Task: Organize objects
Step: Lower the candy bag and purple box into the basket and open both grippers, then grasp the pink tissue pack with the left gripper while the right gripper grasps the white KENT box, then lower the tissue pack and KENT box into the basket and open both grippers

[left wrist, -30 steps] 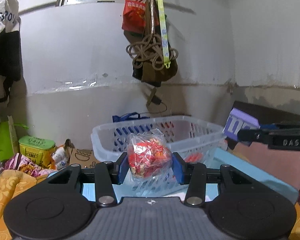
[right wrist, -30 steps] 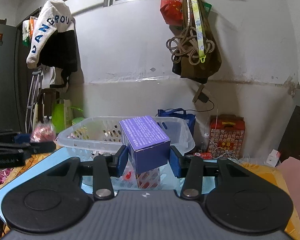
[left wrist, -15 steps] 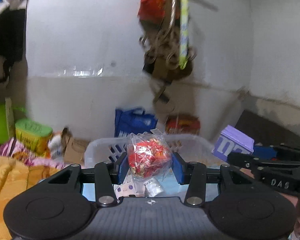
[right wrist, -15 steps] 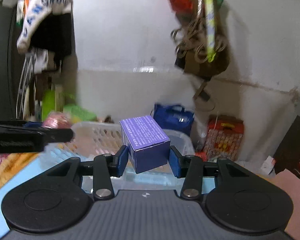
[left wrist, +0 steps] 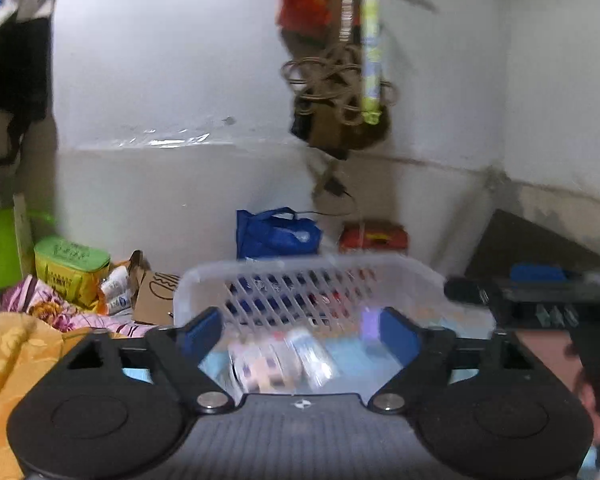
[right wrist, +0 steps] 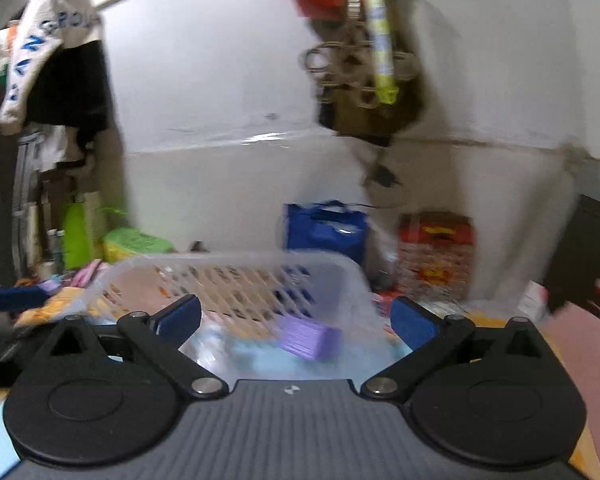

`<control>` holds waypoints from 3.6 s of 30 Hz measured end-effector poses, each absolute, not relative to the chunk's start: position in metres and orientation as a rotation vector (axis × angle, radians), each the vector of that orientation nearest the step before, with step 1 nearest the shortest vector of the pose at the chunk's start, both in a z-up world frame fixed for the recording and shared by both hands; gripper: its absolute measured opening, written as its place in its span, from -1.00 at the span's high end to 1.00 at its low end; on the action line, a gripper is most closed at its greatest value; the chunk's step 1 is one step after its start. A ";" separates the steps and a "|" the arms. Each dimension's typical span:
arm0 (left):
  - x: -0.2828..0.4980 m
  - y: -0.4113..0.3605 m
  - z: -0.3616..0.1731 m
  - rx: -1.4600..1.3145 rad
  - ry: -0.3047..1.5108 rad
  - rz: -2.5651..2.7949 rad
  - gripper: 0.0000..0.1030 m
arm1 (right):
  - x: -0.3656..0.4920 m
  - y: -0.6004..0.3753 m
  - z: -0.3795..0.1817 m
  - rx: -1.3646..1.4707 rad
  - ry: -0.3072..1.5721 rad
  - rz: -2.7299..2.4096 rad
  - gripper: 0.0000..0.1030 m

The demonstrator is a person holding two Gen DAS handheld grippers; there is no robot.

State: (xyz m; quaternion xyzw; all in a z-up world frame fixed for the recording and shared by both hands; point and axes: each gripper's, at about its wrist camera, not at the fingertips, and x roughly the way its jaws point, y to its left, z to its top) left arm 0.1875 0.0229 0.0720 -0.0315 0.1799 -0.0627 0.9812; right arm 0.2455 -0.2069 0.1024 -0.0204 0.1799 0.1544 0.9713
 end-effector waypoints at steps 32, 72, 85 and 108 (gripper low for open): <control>0.153 0.022 -0.029 0.138 0.558 -0.047 -0.42 | 0.224 -0.162 0.001 0.074 0.702 0.295 -1.00; 0.142 0.021 -0.029 0.187 0.458 -0.082 -0.42 | 0.208 -0.154 0.015 -0.141 0.610 0.374 -0.30; 0.124 -0.005 0.005 0.193 0.363 -0.159 -0.41 | 0.180 -0.204 0.081 -0.067 0.395 0.413 -0.30; 0.244 0.011 0.097 -0.053 0.364 -0.109 -0.42 | 0.296 -0.177 0.112 -0.157 0.402 0.392 -0.30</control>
